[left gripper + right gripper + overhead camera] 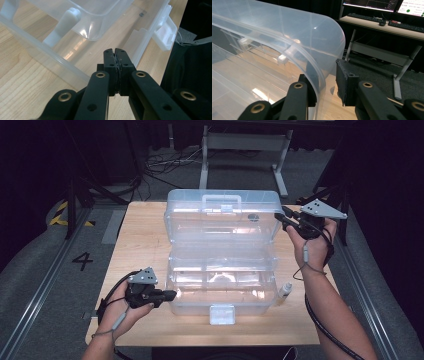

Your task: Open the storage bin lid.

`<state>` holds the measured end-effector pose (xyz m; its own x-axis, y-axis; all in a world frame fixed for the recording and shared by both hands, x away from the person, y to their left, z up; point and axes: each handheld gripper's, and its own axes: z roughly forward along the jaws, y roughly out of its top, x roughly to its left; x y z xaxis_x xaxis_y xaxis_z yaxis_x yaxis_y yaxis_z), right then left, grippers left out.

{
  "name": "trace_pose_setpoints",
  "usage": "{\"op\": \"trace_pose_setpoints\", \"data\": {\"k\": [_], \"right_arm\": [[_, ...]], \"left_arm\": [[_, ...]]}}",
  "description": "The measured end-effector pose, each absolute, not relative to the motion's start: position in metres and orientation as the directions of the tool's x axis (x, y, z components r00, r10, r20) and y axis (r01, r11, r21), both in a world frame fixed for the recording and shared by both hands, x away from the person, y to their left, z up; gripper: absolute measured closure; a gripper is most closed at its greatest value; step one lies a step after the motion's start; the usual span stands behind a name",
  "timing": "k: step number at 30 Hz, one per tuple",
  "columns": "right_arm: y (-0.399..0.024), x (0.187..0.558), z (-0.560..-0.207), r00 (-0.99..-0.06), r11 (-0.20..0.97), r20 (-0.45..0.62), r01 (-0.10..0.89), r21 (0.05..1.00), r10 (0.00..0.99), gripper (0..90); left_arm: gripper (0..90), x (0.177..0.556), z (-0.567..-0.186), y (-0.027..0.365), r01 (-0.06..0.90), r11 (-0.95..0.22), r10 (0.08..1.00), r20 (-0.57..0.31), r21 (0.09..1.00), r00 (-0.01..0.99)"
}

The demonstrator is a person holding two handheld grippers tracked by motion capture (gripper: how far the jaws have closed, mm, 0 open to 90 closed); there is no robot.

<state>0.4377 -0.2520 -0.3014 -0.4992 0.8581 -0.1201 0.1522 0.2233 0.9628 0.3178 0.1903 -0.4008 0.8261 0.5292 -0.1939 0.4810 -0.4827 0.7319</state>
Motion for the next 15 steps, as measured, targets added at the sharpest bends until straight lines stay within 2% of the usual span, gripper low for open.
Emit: {"op": "trace_pose_setpoints", "data": {"k": [15], "right_arm": [[-0.251,0.449,-0.297,-0.500,0.233,-0.113,0.184,0.955,0.859,72.9]], "left_arm": [[89.6,0.318,-0.406,0.184,0.489,-0.473,0.543,-0.195,0.733,0.817]]}}
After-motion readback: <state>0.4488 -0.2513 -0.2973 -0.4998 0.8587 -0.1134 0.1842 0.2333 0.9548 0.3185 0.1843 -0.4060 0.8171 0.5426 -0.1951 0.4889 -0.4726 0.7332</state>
